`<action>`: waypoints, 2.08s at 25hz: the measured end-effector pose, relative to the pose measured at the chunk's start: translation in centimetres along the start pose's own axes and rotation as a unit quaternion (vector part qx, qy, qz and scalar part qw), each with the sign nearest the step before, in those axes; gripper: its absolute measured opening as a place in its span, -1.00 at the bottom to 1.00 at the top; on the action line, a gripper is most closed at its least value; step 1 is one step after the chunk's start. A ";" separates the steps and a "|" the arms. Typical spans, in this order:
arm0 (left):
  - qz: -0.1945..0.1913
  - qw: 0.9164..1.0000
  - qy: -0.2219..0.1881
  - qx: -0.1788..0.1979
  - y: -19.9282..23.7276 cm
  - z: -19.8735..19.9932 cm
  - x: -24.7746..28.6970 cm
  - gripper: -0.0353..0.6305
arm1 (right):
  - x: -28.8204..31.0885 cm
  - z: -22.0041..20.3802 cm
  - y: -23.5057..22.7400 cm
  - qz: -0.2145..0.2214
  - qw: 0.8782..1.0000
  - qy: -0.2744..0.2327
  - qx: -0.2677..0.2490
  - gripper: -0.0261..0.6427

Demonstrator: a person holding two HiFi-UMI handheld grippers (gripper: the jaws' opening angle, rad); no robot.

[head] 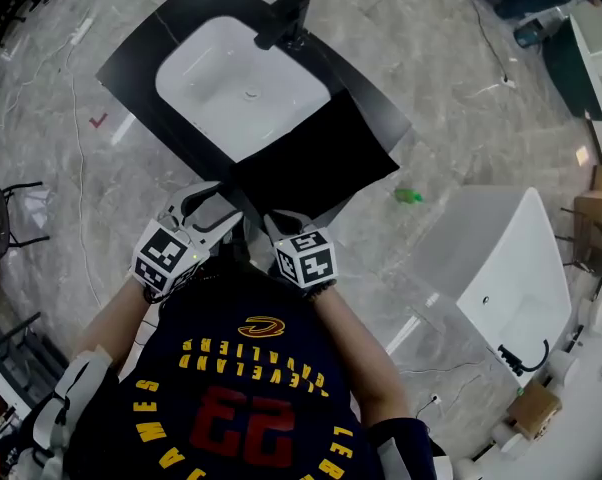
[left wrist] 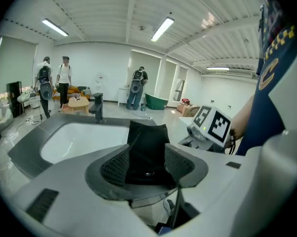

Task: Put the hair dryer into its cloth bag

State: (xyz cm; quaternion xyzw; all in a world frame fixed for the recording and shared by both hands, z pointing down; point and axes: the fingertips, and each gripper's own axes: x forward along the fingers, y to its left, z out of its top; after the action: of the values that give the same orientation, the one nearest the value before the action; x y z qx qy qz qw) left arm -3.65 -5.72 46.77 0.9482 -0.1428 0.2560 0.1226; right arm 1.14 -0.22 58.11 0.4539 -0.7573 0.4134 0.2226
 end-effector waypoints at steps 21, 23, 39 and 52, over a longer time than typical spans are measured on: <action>-0.057 0.972 -0.225 0.038 -7.3 21.5 -5.4 -0.57 | -24.7 17.7 3.4 -0.092 0.930 -0.352 -0.043 -0.90; -0.049 0.967 -0.245 0.053 -7.9 21.9 -5.6 -0.89 | -24.8 16.9 2.9 -0.100 0.928 -0.357 -0.029 -0.90; -0.033 0.982 -0.184 -0.034 -6.6 16.5 -4.2 -0.89 | -25.2 15.8 4.4 -0.141 0.918 -0.360 -0.086 -0.90; 0.060 0.974 -0.205 -0.072 0.2 16.9 -6.7 -0.89 | -24.0 15.8 3.7 -0.129 0.921 -0.359 -0.080 -0.90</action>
State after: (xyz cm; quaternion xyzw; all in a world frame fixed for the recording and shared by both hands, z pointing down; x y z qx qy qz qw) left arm -1.63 -9.69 29.20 0.9588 -0.2401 0.0518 0.1430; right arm 10.28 -0.31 30.58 0.6459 -0.7521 0.1288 0.0230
